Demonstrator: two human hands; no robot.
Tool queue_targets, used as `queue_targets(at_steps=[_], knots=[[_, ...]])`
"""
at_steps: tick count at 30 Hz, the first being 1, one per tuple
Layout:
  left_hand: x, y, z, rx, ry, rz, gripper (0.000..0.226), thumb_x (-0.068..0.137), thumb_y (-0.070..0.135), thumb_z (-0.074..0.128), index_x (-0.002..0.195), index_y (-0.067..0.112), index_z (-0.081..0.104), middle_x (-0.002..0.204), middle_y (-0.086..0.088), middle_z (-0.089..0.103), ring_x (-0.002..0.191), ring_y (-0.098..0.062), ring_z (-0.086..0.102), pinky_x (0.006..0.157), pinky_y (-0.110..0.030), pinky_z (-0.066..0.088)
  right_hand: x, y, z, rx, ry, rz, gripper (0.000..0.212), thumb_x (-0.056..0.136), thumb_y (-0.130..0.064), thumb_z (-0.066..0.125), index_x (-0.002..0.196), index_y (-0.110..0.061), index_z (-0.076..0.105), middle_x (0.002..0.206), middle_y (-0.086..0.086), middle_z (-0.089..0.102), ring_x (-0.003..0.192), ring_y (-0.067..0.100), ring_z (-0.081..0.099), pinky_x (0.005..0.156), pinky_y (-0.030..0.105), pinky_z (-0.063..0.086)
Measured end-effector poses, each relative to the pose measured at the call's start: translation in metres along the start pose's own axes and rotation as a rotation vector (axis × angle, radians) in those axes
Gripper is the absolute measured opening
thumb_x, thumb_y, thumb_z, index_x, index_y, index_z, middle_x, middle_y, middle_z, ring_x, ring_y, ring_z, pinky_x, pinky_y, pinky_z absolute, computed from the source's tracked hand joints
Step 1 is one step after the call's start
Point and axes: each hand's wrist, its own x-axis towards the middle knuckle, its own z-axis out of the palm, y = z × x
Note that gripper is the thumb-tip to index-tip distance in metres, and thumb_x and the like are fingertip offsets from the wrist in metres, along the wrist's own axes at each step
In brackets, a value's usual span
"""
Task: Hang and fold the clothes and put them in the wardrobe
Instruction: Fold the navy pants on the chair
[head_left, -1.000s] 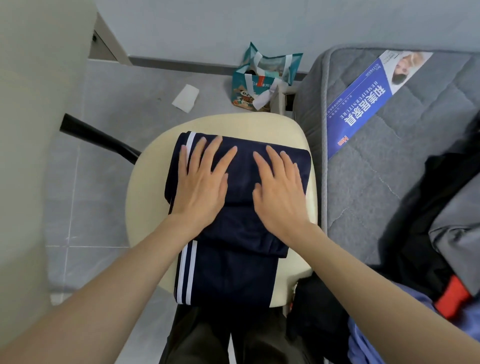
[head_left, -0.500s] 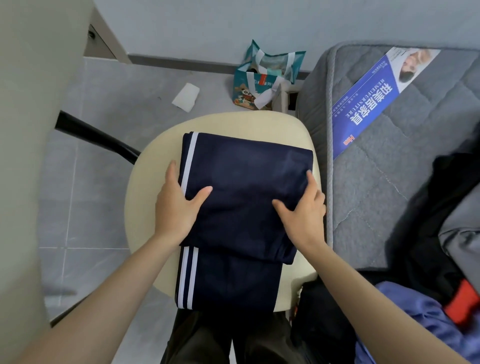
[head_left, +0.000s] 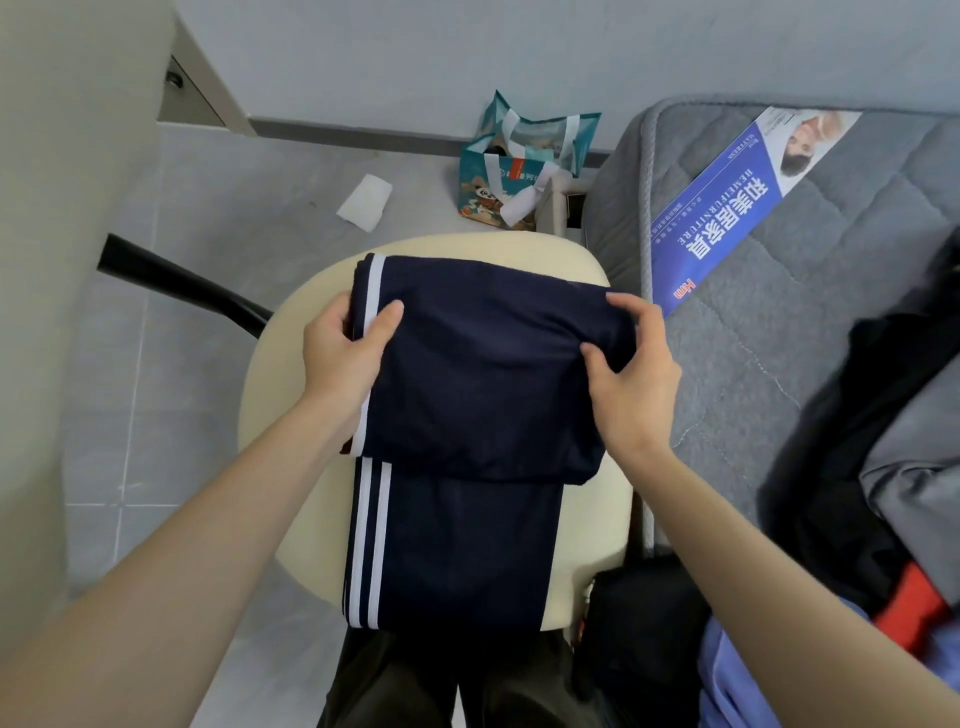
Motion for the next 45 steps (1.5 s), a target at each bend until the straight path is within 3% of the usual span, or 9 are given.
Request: queue_targets(at_steps=[6,10,15,18,21,23,29,38,45], knots=[[-0.008,-0.004,0.014,0.473,0.222,0.263,0.063,0.09,0.015,0.062,0.146,0.015,0.032,0.143,-0.014,0.038,0.132,-0.029,0.035,0.11,-0.039,0.028,0.0,0.001,0.009,-0.399,-0.103,0.055,0.05,0.087,0.0,0.049,0.135,-0.016,0.049,0.151,0.012,0.026,0.133,0.031,0.029,0.11,0.033,0.028],[-0.045,-0.029,0.024,0.943,-0.097,0.731,0.061,0.096,0.025,0.046,0.152,0.019,0.022,0.159,-0.005,0.017,0.147,-0.027,0.011,0.116,-0.054,0.011,-0.038,0.001,0.026,-0.564,-0.279,-0.35,0.061,0.095,-0.015,0.048,0.151,-0.021,0.026,0.161,0.008,0.01,0.148,0.03,0.007,0.12,0.046,0.012],[-0.04,-0.071,0.023,1.127,-0.287,0.585,0.065,0.1,0.042,0.031,0.149,0.029,-0.01,0.157,-0.003,-0.02,0.143,-0.031,-0.021,0.117,-0.045,-0.008,-0.044,0.033,0.042,-0.792,-0.582,-0.316,0.062,0.103,-0.044,0.022,0.147,-0.034,-0.021,0.154,-0.005,-0.031,0.141,0.025,-0.03,0.12,0.048,-0.004],[-0.037,-0.066,0.024,1.085,-0.305,0.58,0.062,0.098,0.039,0.034,0.152,0.025,0.006,0.16,-0.01,-0.005,0.145,-0.037,-0.009,0.118,-0.047,0.001,-0.035,0.029,0.034,-0.7,-0.527,-0.348,0.058,0.101,-0.038,0.037,0.153,-0.033,0.012,0.162,-0.003,-0.003,0.148,0.029,0.002,0.119,0.046,0.014],[-0.031,-0.038,0.023,0.834,-0.198,0.646,0.035,0.089,0.001,0.061,0.122,0.012,0.061,0.129,-0.015,0.048,0.123,-0.035,0.041,0.098,-0.048,0.046,-0.011,0.006,0.019,-0.523,-0.329,-0.448,0.036,0.092,-0.018,0.059,0.128,-0.019,0.059,0.139,0.006,0.048,0.115,0.029,0.051,0.095,0.043,0.046],[-0.011,-0.006,0.022,0.746,-0.163,0.671,0.038,0.078,-0.015,0.06,0.104,0.011,0.065,0.113,-0.011,0.051,0.109,-0.028,0.046,0.084,-0.042,0.05,0.017,-0.013,0.015,-0.46,-0.269,-0.456,0.033,0.091,-0.014,0.058,0.125,-0.015,0.059,0.131,0.006,0.053,0.112,0.027,0.052,0.094,0.039,0.044],[0.057,0.057,0.039,1.459,-0.566,0.489,0.078,0.082,0.032,0.071,0.145,0.017,0.027,0.145,-0.007,0.03,0.136,-0.027,0.028,0.114,-0.058,0.003,0.087,-0.049,0.031,-0.77,-0.737,-0.228,0.073,0.088,-0.034,0.063,0.149,-0.023,0.024,0.144,0.008,0.04,0.128,0.031,0.041,0.104,0.044,0.036],[0.06,0.064,0.047,1.62,-0.589,0.536,0.048,0.079,0.039,0.07,0.116,0.012,0.057,0.122,-0.008,0.048,0.118,-0.026,0.041,0.105,-0.034,0.028,0.085,-0.06,0.041,-0.919,-0.825,-0.372,0.037,0.085,-0.03,0.064,0.112,-0.016,0.043,0.11,0.007,0.056,0.093,0.025,0.05,0.07,0.035,0.033],[0.07,0.127,0.031,1.4,-0.19,0.798,0.033,0.081,0.024,0.068,0.106,0.01,0.052,0.106,-0.01,0.061,0.1,-0.031,0.054,0.088,-0.036,0.037,0.121,-0.116,0.011,-0.874,-0.413,-0.646,0.035,0.079,-0.017,0.063,0.108,-0.012,0.045,0.108,0.008,0.053,0.1,0.03,0.05,0.063,0.035,0.029]])
